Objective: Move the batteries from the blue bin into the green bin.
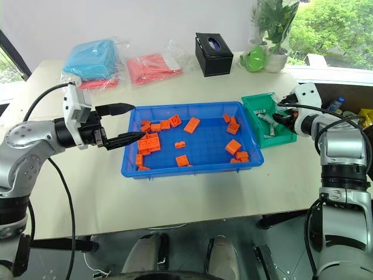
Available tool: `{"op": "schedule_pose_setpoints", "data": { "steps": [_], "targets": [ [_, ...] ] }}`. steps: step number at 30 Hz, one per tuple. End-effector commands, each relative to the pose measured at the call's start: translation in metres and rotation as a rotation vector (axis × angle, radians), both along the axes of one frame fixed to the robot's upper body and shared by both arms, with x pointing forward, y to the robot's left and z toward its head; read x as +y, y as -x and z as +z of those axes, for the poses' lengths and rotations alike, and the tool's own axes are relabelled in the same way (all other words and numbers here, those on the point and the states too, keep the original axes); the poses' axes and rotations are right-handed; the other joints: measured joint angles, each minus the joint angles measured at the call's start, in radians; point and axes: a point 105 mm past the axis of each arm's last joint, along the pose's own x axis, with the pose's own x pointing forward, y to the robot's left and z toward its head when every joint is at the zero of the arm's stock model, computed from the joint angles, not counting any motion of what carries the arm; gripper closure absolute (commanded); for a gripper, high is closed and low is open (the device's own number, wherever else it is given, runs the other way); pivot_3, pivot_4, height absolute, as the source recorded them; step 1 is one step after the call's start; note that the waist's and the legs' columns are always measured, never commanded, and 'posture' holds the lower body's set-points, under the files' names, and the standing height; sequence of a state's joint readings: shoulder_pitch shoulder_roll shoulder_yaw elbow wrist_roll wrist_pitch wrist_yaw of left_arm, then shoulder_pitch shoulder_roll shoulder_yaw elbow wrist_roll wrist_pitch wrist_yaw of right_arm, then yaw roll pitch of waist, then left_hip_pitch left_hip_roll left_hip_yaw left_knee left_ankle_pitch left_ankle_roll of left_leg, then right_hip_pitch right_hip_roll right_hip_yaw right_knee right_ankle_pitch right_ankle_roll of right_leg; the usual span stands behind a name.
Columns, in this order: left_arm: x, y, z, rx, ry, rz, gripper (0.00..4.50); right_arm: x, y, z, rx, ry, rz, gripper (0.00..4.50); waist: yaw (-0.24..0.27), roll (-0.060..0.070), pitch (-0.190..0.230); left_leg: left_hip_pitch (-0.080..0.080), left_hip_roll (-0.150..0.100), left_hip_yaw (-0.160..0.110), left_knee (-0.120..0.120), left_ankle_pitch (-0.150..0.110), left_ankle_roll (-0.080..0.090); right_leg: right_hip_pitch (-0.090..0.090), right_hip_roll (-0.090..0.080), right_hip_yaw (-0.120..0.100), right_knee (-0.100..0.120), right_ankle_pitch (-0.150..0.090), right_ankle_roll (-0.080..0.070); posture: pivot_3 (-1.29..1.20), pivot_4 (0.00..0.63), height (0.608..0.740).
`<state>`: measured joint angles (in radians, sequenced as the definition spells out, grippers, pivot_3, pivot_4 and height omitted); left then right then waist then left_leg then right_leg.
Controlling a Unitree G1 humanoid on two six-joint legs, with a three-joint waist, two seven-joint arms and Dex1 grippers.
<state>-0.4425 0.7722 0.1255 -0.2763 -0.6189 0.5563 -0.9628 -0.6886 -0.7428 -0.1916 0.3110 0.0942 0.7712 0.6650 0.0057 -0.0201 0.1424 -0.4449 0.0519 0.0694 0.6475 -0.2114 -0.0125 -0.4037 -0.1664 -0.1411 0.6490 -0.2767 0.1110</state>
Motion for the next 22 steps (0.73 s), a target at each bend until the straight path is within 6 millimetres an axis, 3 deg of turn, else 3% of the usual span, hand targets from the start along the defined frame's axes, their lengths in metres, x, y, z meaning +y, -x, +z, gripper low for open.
{"op": "schedule_pose_setpoints", "data": {
  "steps": [1, 4, 8, 13, 22],
  "targets": [
    [-0.003, 0.0, 0.008, -0.04, -0.002, -0.024, 0.0, 0.007, -0.001, 0.032, -0.107, 0.018, 0.045, 0.92, 0.004, 0.0, 0.0, 0.0, 0.0, 0.0, 0.0, 0.0, 0.0, 0.0, 0.0, 0.0, 0.0, 0.0, 0.0, 0.0, 0.15, 0.651],
    [0.004, 0.0, 0.01, -0.025, 0.006, -0.018, 0.0, 0.013, 0.018, 0.043, -0.109, 0.04, 0.199, 0.92, 0.01, 0.001, 0.001, 0.0, 0.0, 0.0, 0.001, 0.0, 0.0, 0.0, 0.0, 0.0, 0.0, 0.0, 0.0, 0.0, 0.15, 0.651],
    [0.025, 0.006, 0.012, 0.01, -0.011, 0.013, 0.0, 0.018, 0.067, 0.043, -0.019, 0.088, 0.491, 0.92, 0.018, 0.0, 0.0, -0.001, 0.0, -0.001, 0.0, -0.002, 0.001, 0.0, 0.0, 0.0, -0.002, 0.0, 0.0, 0.0, 0.15, 0.651],
    [0.052, 0.019, 0.011, 0.067, -0.051, 0.047, 0.0, -0.003, 0.115, 0.035, 0.14, 0.108, 0.645, 0.92, 0.007, 0.001, 0.0, 0.001, 0.0, 0.0, 0.0, -0.004, -0.001, 0.001, 0.0, 0.0, -0.003, -0.001, -0.001, 0.0, 0.15, 0.651],
    [0.092, 0.032, 0.001, 0.109, -0.109, 0.168, 0.0, -0.015, 0.11, 0.027, 0.062, 0.089, 0.552, 0.92, 0.005, 0.002, -0.001, 0.003, 0.011, 0.007, 0.0, -0.005, -0.003, -0.001, 0.0, 0.0, -0.004, -0.004, -0.001, 0.0, 0.15, 0.651]
  ]
}}
